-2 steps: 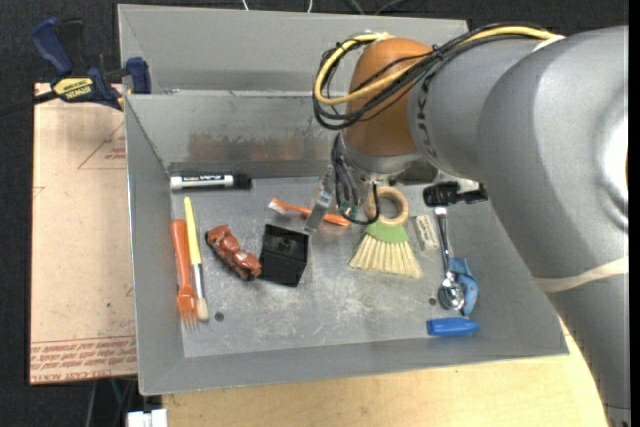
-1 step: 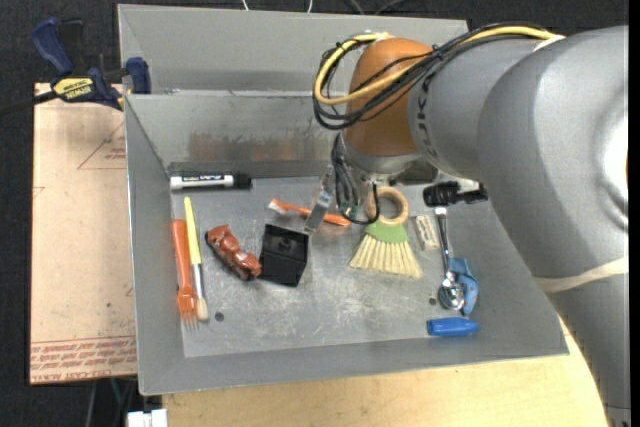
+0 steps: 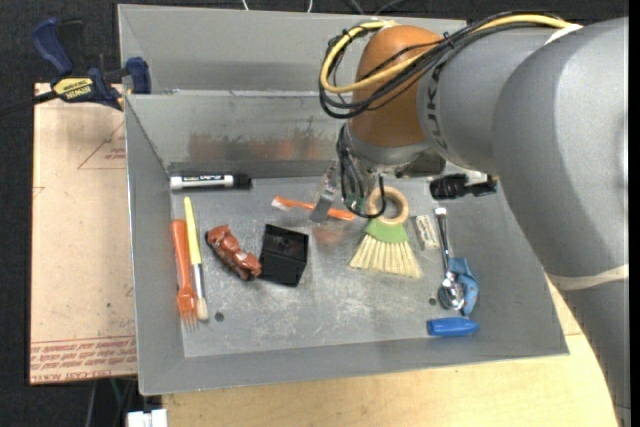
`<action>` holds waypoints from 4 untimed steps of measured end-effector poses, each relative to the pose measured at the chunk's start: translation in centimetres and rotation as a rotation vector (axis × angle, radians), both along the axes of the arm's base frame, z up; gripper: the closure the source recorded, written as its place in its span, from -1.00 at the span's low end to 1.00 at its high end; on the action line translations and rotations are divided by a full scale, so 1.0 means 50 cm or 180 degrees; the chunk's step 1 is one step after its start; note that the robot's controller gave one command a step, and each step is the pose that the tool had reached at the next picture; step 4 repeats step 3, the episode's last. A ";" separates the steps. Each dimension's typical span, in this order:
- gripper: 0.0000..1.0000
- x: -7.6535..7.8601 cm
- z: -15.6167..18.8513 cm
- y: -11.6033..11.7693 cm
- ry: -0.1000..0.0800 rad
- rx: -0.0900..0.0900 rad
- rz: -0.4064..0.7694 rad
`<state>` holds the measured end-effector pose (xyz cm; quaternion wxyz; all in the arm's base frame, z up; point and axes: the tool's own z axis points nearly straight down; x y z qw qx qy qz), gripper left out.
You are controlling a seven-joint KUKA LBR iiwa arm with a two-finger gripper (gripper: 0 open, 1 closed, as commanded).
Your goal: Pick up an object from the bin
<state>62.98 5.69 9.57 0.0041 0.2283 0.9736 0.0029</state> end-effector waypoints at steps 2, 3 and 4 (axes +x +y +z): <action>1.00 0.002 0.075 0.000 -0.0012 0.0003 0.0008; 1.00 0.002 0.102 0.000 -0.0017 0.0005 0.0013; 1.00 0.002 0.102 0.000 -0.0017 0.0005 0.0013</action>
Offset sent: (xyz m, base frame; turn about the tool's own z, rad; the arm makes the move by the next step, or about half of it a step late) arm 0.0004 0.0000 0.0492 -0.0010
